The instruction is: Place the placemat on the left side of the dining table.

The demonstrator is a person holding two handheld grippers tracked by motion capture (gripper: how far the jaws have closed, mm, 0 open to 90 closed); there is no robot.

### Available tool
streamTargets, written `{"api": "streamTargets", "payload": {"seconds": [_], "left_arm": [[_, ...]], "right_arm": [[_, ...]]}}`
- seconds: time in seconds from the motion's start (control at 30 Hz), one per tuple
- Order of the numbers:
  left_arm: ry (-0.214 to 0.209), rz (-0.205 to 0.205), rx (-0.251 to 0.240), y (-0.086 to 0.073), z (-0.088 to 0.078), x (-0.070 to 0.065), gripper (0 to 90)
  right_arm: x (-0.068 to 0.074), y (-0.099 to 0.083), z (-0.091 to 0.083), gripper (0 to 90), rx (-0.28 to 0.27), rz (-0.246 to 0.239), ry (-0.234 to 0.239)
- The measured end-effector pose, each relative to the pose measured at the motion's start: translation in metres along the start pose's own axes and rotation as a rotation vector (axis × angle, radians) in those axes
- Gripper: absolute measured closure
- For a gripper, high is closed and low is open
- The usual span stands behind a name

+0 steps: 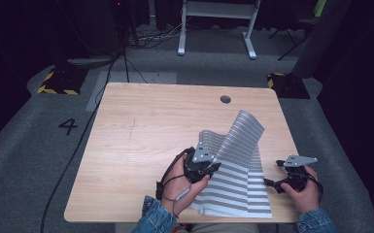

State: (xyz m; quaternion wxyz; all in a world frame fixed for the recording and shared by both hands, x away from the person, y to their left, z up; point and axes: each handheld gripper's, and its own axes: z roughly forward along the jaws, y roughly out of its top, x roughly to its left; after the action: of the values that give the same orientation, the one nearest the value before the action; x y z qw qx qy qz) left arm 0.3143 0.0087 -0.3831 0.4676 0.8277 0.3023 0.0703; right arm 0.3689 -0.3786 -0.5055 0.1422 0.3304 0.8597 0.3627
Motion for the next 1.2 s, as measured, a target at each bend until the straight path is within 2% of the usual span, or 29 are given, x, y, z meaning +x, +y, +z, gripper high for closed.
{"api": "streamTargets", "payload": {"seconds": [0.1, 0.17, 0.2, 0.43, 0.63, 0.7, 0.83, 1.0, 1.2], "left_arm": [[0.021, 0.02, -0.018, 0.003, -0.02, 0.001, 88.8], [0.019, 0.016, -0.024, 0.004, -0.025, 0.002, 88.8], [0.025, 0.017, -0.031, 0.004, -0.034, 0.004, 88.8], [0.049, 0.024, -0.057, 0.003, -0.063, 0.009, 88.8], [0.074, -0.006, -0.05, -0.003, -0.082, 0.018, 88.8], [0.064, -0.033, -0.037, -0.006, -0.087, 0.021, 88.7], [0.089, -0.061, -0.025, -0.012, -0.098, 0.029, 88.8], [0.107, -0.075, -0.024, -0.018, -0.108, 0.038, 88.8], [0.144, -0.114, 0.016, -0.031, -0.12, 0.06, 88.7]], "right_arm": [[0.0, 0.0, 0.0, 0.5, 0.0, 0.001, -0.001], [0.0, 0.0, 0.0, 0.5, 0.001, 0.001, -0.001], [0.0, 0.0, 0.0, 0.5, 0.001, 0.001, -0.001], [0.0, 0.0, 0.0, 0.5, 0.001, 0.001, -0.002], [0.0, 0.0, 0.0, 0.5, 0.0, 0.001, -0.002], [0.0, 0.0, 0.0, 0.5, 0.0, 0.001, -0.002], [0.0, 0.0, 0.0, 0.5, -0.001, 0.002, -0.002], [0.0, 0.0, 0.0, 0.5, -0.001, 0.002, -0.001], [0.0, 0.0, 0.0, 0.5, 0.0, 0.007, 0.002]]}}
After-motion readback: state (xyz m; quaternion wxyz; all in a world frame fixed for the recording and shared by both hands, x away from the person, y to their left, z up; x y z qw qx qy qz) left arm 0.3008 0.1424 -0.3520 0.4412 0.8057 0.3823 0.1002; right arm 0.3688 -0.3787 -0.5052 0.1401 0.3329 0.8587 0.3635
